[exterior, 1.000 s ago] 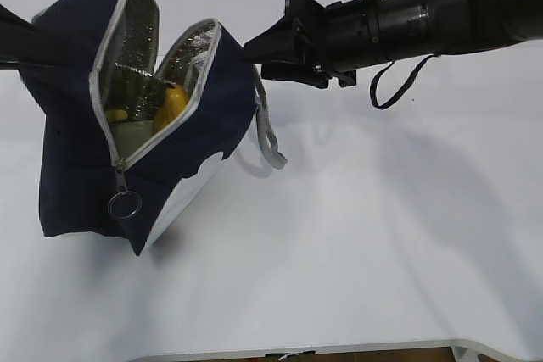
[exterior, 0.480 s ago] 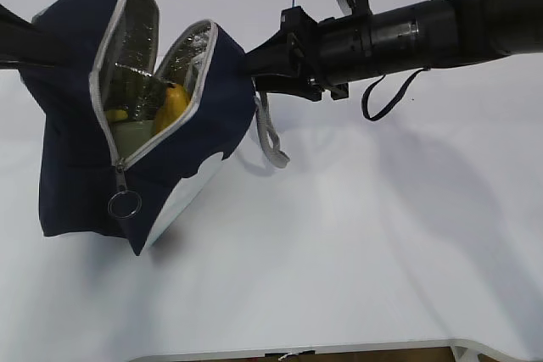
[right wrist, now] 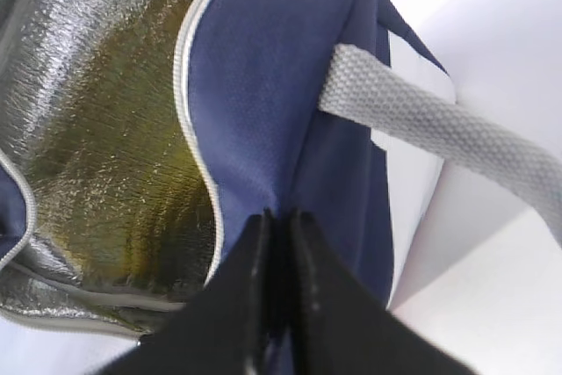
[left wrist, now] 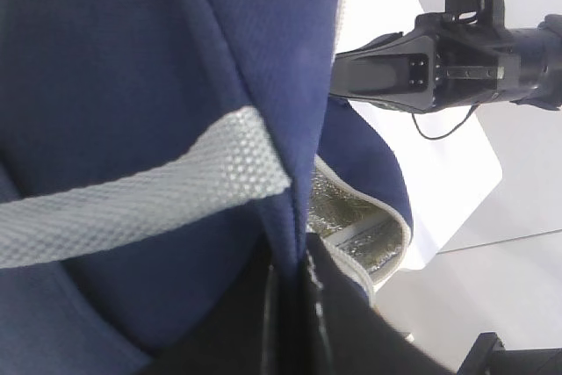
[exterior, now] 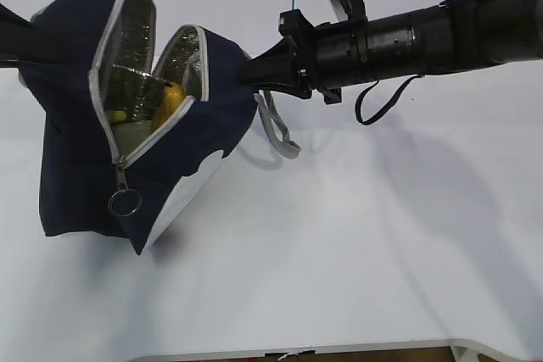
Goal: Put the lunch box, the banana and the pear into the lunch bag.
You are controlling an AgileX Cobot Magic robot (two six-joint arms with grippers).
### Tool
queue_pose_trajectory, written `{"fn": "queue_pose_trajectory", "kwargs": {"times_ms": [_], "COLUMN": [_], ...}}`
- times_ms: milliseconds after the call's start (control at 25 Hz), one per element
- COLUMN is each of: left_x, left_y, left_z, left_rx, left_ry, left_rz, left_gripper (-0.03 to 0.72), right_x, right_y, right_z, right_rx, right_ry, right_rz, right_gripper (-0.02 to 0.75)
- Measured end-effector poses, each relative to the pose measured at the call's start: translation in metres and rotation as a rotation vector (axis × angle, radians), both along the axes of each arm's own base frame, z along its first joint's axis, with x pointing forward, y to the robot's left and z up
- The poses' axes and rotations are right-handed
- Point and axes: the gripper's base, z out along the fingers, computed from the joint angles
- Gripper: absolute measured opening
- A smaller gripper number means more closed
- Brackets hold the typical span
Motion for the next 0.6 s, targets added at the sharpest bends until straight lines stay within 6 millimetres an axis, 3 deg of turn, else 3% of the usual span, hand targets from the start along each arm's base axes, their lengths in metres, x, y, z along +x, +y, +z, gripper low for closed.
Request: {"fn": "queue_pose_trajectory", "kwargs": {"times_ms": [120, 360, 600], "left_x": [0.000, 0.001, 0.002], "left_y": [0.000, 0.001, 0.001], "left_z": [0.000, 0.000, 0.000], "left_rx": [0.001, 0.004, 0.010], "left_ry": [-0.002, -0.006, -0.014], "left_rz": [0.001, 0.009, 0.023], "left_gripper": [-0.015, -0.015, -0.015], "right_x": [0.000, 0.001, -0.009], "right_y": [0.000, 0.000, -0.003], "right_z": [0.000, 0.003, 0.022], "right_rx": [0.001, 0.009, -0.055], "right_ry": [-0.012, -0.038, -0.116], "right_rz": [0.001, 0.000, 0.033], "right_gripper": [0.025, 0.020, 0.020]}}
